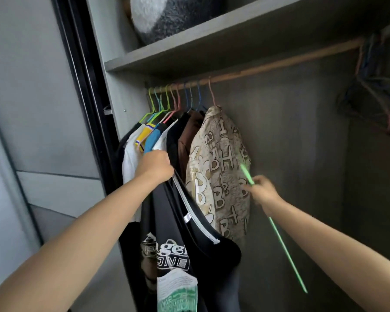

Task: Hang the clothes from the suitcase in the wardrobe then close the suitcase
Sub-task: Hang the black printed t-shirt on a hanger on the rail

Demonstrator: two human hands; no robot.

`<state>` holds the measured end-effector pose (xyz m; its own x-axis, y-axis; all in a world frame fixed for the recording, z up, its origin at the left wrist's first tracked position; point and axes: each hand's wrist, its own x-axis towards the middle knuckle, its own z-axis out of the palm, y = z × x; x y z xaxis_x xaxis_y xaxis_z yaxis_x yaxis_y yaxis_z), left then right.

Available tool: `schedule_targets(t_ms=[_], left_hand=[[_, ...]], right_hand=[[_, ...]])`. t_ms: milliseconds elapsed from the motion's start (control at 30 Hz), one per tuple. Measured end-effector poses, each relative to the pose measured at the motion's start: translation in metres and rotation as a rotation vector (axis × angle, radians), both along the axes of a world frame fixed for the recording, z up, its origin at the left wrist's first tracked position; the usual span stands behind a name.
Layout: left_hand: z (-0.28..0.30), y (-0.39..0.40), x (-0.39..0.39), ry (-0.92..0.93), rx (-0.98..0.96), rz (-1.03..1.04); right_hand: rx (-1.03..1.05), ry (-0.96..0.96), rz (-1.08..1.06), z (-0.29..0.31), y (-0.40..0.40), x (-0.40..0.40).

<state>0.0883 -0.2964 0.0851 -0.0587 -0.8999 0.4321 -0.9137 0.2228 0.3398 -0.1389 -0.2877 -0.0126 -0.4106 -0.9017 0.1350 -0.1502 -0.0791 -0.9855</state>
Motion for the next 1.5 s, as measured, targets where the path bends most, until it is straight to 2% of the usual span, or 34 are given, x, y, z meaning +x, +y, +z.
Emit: schedule_targets(t_ms=[100,200,333,467,533,633,700,833,900,967,1133,1233,1367,1500], left_hand=[[-0.003,0.008,0.010,-0.013,-0.008,0.000],[-0.005,0.018,0.022,-0.015,0.008,0.033],[-0.013,0.025,0.049,-0.022,0.061,0.058],[-0.022,0.033,0.072,-0.040,0.063,0.100],[-0.022,0.039,0.083,-0.059,0.023,0.132],[-0.020,0.042,0.101,-0.081,-0.066,0.189],[-0.019,0.044,0.115,-0.008,-0.046,0.227],[-0.025,0.047,0.139,0.197,0.156,0.212],[-0.030,0.049,0.145,0.341,0.197,0.194],[-0.033,0.055,0.149,0.375,0.190,0.203],[-0.035,0.063,0.162,0.222,0.135,0.224],[-0.039,0.063,0.163,0.103,0.134,0.251],[-0.044,0.062,0.158,-0.017,0.130,0.281],[-0.047,0.061,0.162,-0.033,0.153,0.261]], right_hand=[[-0.085,0.109,-0.127,0.014,0.010,0.013],[-0.187,-0.024,-0.221,0.036,0.018,0.010],[-0.324,-0.077,-0.245,0.050,0.041,0.003],[-0.417,-0.178,0.017,0.061,0.072,0.013],[-0.385,-0.149,0.189,0.070,0.089,0.023],[-0.356,-0.001,0.385,0.076,0.109,0.034],[-0.310,0.102,0.453,0.079,0.117,0.042],[-0.217,0.240,0.573,0.077,0.124,0.065],[-0.189,0.254,0.626,0.074,0.123,0.075],[-0.185,0.241,0.656,0.070,0.119,0.078],[-0.127,0.180,0.767,0.048,0.114,0.071],[-0.091,0.215,0.820,0.032,0.112,0.075],[-0.119,0.187,0.816,0.020,0.106,0.085],[-0.112,0.146,0.793,0.014,0.106,0.077]])
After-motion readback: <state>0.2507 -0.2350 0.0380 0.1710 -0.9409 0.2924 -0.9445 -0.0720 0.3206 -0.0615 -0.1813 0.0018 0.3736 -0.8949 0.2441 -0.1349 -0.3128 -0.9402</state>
